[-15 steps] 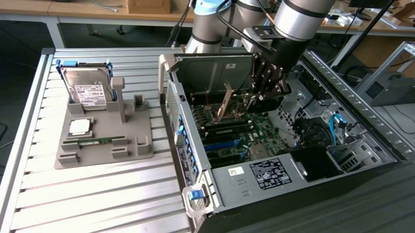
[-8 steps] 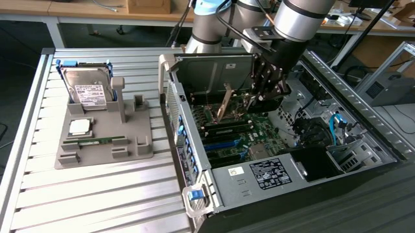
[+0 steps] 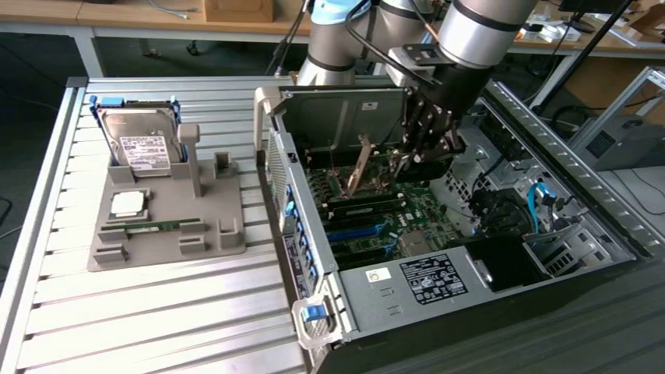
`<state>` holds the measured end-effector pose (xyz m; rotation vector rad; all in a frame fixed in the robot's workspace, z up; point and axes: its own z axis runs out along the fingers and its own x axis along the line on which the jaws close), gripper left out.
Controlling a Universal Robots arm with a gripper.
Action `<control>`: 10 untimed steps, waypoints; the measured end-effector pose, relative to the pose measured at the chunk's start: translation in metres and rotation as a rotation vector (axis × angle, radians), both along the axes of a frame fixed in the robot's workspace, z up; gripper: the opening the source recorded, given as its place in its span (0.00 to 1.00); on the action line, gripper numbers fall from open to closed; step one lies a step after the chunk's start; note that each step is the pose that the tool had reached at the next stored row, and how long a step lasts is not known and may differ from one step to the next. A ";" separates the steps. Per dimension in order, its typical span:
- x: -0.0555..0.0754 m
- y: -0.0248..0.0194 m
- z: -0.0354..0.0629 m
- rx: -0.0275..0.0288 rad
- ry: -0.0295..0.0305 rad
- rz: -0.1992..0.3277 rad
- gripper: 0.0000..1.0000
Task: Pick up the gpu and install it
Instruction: 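Insert the gpu into the slot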
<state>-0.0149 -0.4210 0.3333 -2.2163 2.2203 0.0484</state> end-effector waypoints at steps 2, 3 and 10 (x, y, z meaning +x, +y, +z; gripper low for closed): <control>0.000 -0.0002 -0.0005 0.0000 0.0000 0.000 0.27; 0.000 -0.0002 -0.0006 -0.0001 0.0000 0.000 0.27; -0.001 -0.0008 -0.0023 0.0000 0.0000 0.000 0.27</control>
